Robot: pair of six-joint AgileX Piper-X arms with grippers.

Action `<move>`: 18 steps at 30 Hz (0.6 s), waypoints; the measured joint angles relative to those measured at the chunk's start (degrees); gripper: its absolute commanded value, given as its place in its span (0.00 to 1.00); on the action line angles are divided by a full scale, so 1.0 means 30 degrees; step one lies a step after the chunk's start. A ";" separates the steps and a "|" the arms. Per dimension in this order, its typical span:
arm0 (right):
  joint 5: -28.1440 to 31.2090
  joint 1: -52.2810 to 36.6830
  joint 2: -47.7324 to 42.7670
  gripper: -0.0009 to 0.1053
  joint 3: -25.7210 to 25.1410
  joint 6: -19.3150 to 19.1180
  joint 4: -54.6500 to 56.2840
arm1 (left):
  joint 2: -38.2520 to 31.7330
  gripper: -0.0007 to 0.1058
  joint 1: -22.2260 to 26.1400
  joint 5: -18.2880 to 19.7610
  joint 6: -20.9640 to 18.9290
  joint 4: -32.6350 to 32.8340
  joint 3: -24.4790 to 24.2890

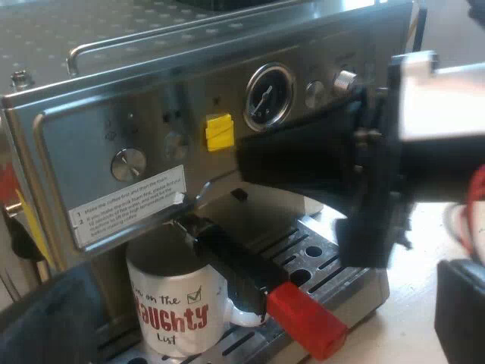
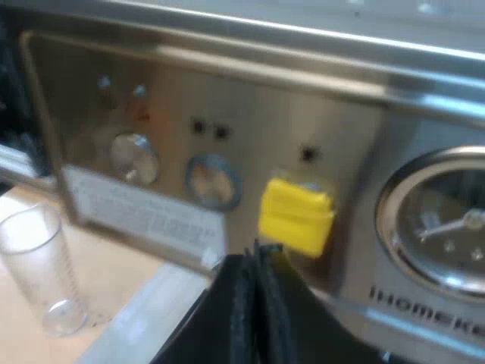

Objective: Place mug into machine

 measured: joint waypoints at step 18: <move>0.0152 -0.0986 0.0475 0.01 0.0007 -0.0430 -0.1209 | 0.0000 0.88 0.0000 0.0021 0.0000 0.0000 0.0000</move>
